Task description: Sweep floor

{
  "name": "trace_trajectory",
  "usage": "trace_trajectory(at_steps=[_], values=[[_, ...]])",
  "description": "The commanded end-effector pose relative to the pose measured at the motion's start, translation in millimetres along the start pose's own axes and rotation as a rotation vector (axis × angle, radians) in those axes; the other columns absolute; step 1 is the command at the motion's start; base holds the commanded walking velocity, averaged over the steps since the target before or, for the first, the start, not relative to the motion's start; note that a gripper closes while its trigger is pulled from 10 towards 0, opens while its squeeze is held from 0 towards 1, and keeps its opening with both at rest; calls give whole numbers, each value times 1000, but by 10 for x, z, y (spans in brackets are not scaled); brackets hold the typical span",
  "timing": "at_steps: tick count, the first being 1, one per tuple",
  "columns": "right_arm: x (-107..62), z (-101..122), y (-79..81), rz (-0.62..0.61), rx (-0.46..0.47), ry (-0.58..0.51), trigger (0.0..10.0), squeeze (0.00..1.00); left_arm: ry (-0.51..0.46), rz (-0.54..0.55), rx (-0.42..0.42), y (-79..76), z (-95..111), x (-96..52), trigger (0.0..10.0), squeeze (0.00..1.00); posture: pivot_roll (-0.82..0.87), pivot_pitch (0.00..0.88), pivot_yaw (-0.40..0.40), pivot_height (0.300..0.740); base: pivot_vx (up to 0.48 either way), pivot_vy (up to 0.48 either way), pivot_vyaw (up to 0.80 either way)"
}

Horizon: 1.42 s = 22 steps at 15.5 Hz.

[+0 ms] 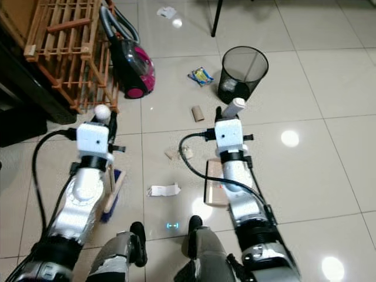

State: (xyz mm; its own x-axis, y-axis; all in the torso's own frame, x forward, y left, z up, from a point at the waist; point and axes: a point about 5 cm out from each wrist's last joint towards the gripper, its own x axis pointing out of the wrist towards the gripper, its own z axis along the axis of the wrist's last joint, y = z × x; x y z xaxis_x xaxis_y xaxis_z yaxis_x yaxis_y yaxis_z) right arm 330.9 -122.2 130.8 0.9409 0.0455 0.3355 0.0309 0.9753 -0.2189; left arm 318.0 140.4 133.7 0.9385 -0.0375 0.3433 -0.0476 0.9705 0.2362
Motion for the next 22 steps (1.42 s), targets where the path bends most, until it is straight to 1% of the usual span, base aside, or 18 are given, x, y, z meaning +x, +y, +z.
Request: trace_trajectory(at_steps=[1,2,3,4,5,6,9,10,11,13,14,15,16,17,19,22], values=[[-164,-198,145,23,83,134,10000,0,41,8,-70,-91,-59,-17,10000,0,-42,409,-29,740,0,0,0],[-186,-220,209,52,116,168,10000,0,40,-8,-138,-171,-25,20,10000,0,-43,402,-30,740,0,0,0],[-203,-249,246,81,131,199,10000,0,36,-22,-179,-217,0,38,10000,0,-43,395,-29,740,0,0,0],[-208,-262,257,95,130,211,10000,0,32,-27,-191,-231,9,45,10000,0,-43,394,-29,740,0,0,0],[-208,-274,239,102,158,226,10000,0,21,-28,-248,-253,54,67,10000,0,-42,387,-27,740,0,0,0],[-195,-271,216,101,162,227,10000,0,18,-31,-274,-259,77,72,10000,0,-41,382,-26,740,0,0,0],[-138,-249,157,89,169,228,10000,0,4,-36,-317,-251,145,52,10000,0,-40,362,-23,740,0,0,0],[-123,-245,148,85,175,231,10000,0,1,-32,-346,-242,177,38,10000,0,-38,355,-22,740,0,0,0],[-113,-242,154,81,196,240,10000,0,-14,-18,-397,-229,239,38,10000,0,-34,344,-24,740,0,0,0],[-108,-242,173,79,221,253,10000,0,-24,-3,-448,-221,297,68,10000,0,-30,331,-26,740,0,0,0],[-111,-240,186,84,231,256,10000,0,-22,-16,-492,-234,351,84,10000,0,-25,316,-24,740,0,0,0],[-113,-239,188,82,244,261,10000,0,-16,-56,-516,-254,405,74,10000,0,-22,306,-22,740,0,0,0],[-104,-250,172,77,252,268,10000,0,0,-87,-521,-239,420,47,10000,0,-18,294,-19,740,0,0,0],[-102,-255,165,76,253,270,10000,0,9,-92,-519,-225,417,35,10000,0,-17,288,-17,740,0,0,0],[-96,-273,76,60,255,276,10000,0,22,-130,-503,-122,436,-30,10000,0,-10,262,-13,740,0,0,0],[-80,-293,-24,50,256,282,10000,0,23,-196,-496,-11,505,-28,10000,0,2,228,-10,740,0,0,0]])
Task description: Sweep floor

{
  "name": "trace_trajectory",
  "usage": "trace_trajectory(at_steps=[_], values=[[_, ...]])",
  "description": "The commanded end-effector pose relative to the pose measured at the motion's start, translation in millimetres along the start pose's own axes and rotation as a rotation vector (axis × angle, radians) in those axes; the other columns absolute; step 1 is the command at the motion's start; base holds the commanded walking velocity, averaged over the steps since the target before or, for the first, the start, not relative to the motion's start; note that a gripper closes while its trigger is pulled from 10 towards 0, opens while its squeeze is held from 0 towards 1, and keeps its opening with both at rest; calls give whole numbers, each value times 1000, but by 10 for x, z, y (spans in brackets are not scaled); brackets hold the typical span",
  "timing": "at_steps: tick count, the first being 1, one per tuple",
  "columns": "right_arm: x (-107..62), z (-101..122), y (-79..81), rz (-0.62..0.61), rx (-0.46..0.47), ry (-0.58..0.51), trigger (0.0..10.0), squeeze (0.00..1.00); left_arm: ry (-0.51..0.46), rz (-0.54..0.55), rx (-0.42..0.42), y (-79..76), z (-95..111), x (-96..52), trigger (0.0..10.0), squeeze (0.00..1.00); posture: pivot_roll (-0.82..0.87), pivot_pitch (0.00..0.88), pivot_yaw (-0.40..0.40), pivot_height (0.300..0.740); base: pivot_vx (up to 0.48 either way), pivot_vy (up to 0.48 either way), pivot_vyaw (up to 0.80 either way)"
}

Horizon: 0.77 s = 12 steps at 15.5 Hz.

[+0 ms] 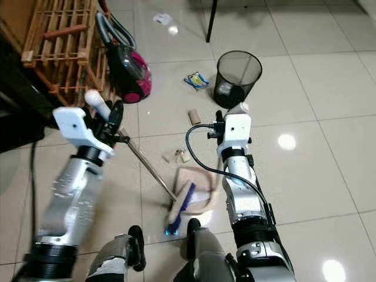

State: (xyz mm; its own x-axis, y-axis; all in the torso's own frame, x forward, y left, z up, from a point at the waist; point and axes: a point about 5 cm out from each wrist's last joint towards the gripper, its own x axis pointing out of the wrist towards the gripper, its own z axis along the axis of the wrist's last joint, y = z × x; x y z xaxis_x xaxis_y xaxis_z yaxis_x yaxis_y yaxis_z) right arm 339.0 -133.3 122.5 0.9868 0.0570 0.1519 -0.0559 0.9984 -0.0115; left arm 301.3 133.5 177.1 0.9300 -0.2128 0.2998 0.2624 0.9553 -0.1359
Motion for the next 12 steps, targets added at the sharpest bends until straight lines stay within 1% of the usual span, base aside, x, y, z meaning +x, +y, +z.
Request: trace_trajectory(at_steps=[1,2,3,4,6,8,9,10,11,12], values=[[-103,-195,-46,6,28,96,10000,0,-17,-65,-10,-19,122,-21,10000,0,7,209,-7,740,0,0,0],[-106,-196,-68,4,28,96,10000,0,-17,-78,0,0,164,-21,10000,0,7,206,-6,740,0,0,0],[-116,-194,-129,0,25,96,10000,0,-27,-110,27,67,287,-10,10000,0,11,185,-2,740,0,0,0],[-120,-192,-155,-2,24,97,10000,0,-33,-121,39,106,345,-2,10000,0,12,179,-1,740,0,0,0],[-161,-200,-262,-13,24,104,10000,0,-56,-153,92,282,601,42,10000,0,22,160,0,740,0,0,0],[-177,-214,-292,-15,26,111,10000,0,-56,-165,119,348,685,57,10000,0,31,157,-4,740,0,0,0],[-200,-236,-320,-14,38,123,10000,0,-60,-158,173,459,774,64,10000,0,34,149,-2,740,0,0,0],[-213,-237,-329,1,64,130,10000,0,-51,-138,254,601,822,46,10000,0,32,148,2,740,0,0,0],[-213,-236,-329,4,68,130,10000,0,-49,-137,263,614,824,43,10000,0,32,148,2,740,0,0,0],[-211,-211,-339,10,92,125,10000,0,-38,-117,313,668,815,26,10000,0,29,146,3,740,0,0,0]])
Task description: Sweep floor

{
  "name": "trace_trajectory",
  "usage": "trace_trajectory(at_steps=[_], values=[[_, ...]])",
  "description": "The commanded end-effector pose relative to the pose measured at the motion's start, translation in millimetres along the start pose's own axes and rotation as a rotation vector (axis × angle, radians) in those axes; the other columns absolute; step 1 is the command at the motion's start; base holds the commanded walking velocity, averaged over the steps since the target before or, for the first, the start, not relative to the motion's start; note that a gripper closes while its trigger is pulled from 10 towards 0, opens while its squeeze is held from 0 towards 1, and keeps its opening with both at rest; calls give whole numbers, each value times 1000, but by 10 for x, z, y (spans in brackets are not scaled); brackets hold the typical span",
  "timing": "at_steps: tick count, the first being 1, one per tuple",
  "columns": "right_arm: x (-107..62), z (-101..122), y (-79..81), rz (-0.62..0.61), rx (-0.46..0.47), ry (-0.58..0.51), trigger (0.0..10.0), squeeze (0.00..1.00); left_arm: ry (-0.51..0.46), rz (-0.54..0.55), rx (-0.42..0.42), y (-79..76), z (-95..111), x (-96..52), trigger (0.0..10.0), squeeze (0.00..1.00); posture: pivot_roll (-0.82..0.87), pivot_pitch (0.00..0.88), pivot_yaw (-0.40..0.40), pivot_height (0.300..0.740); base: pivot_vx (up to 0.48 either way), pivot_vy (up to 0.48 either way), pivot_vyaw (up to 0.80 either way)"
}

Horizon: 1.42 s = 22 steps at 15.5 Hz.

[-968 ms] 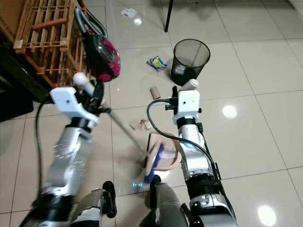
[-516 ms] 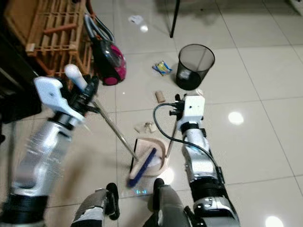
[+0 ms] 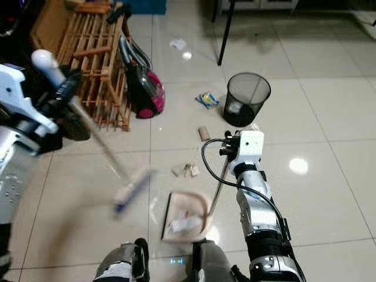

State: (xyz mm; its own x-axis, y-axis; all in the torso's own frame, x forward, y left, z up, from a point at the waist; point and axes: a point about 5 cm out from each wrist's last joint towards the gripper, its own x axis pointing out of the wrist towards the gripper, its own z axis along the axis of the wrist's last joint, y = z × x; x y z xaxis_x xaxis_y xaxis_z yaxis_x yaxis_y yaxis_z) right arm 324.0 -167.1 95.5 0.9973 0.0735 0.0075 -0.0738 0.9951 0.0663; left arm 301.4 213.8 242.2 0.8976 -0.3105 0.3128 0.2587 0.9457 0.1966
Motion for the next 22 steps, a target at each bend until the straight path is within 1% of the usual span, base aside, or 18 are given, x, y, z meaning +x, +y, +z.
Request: trace_trajectory(at_steps=[1,2,3,4,5,6,7,8,9,11,12,13,14,15,16,18,22], values=[[-14,84,-30,2,58,-28,10000,0,5,31,72,61,-4,-32,10000,0,24,141,1,740,0,0,0],[-18,142,-51,1,100,-38,10000,0,40,79,155,113,-73,-73,10000,0,22,139,1,740,0,0,0],[-18,189,-58,4,131,-46,10000,0,63,122,212,147,-129,-104,10000,0,21,138,2,740,0,0,0],[-17,260,-54,13,152,-61,10000,0,85,163,256,186,-184,-146,10000,0,17,133,4,740,0,0,0],[-15,330,-46,26,164,-77,10000,0,96,187,280,215,-206,-179,10000,0,14,131,6,740,0,0,0],[-3,469,-40,29,188,-116,10000,0,104,215,245,219,-233,-209,10000,0,6,127,7,740,0,0,0],[17,616,-39,22,200,-163,10000,0,131,223,220,184,-284,-226,10000,0,4,125,5,740,0,0,0],[30,706,-46,13,210,-187,10000,0,139,222,218,144,-316,-228,10000,0,4,123,5,740,0,0,0],[50,800,-53,5,226,-212,10000,0,153,223,195,79,-363,-232,10000,0,4,120,6,740,0,0,0],[81,1015,-65,-7,261,-265,10000,0,175,222,137,-107,-487,-257,10000,0,-2,113,9,740,0,0,0],[83,1064,-70,-11,269,-275,10000,0,177,221,120,-152,-508,-265,10000,0,-3,111,9,740,0,0,0],[81,1178,-91,-26,274,-302,10000,0,183,222,108,-222,-542,-280,10000,0,-9,103,13,740,0,0,0],[82,1299,-140,-59,274,-315,10000,0,195,218,116,-295,-576,-286,10000,0,-17,92,14,740,0,0,0],[77,1375,-195,-94,278,-331,10000,0,189,217,128,-318,-568,-274,10000,0,-18,88,15,740,0,0,0],[71,1404,-222,-112,275,-339,10000,0,186,217,133,-327,-562,-268,10000,0,-18,88,15,740,0,0,0],[20,1482,-331,-183,247,-364,10000,0,180,228,130,-372,-548,-241,10000,0,-19,73,16,740,0,-135,0],[-41,1544,-385,-221,183,-361,10000,0,183,208,118,-518,-577,-235,10000,0,-27,59,18,740,0,-349,0]])
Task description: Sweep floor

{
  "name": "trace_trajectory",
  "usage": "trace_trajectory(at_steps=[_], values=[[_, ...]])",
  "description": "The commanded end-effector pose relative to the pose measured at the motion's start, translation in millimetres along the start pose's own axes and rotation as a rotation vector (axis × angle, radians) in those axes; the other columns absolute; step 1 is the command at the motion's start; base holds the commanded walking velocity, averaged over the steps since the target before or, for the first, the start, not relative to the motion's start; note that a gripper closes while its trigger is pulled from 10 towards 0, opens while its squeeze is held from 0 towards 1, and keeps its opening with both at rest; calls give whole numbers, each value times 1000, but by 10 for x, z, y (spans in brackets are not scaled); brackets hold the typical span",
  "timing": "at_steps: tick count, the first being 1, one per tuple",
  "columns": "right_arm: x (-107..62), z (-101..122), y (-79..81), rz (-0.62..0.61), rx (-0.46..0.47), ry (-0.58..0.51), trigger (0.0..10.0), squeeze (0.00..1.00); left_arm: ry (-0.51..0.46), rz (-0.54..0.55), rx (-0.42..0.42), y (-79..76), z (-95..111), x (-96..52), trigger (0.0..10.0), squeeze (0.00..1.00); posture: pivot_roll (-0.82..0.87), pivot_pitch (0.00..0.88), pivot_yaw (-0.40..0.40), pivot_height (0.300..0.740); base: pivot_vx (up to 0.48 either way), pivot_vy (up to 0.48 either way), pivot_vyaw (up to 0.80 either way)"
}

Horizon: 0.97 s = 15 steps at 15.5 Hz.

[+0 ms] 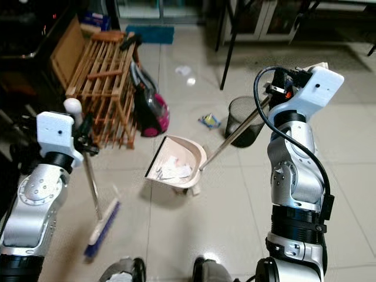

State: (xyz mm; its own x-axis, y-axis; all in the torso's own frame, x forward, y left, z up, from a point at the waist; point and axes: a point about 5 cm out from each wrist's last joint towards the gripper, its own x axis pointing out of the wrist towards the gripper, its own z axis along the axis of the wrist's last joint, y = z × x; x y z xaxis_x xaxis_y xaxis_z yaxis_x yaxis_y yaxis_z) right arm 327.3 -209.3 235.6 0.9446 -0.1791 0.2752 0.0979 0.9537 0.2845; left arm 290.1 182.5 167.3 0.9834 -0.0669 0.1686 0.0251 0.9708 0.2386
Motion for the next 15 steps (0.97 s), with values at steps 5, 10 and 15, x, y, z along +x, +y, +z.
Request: trace_trajectory(at_steps=[5,10,15], values=[[-24,212,-150,-67,-40,-60,10000,0,-17,-7,-1,-116,55,-28,10000,0,-31,60,20,740,0,-355,0],[-11,171,-127,-79,-30,-39,10000,0,-6,-5,-22,-180,36,-39,10000,0,-25,58,13,740,0,-352,0],[-12,106,-27,-36,-11,-6,10000,0,-12,24,-24,-150,57,-16,10000,0,-17,56,1,740,0,-355,0]])
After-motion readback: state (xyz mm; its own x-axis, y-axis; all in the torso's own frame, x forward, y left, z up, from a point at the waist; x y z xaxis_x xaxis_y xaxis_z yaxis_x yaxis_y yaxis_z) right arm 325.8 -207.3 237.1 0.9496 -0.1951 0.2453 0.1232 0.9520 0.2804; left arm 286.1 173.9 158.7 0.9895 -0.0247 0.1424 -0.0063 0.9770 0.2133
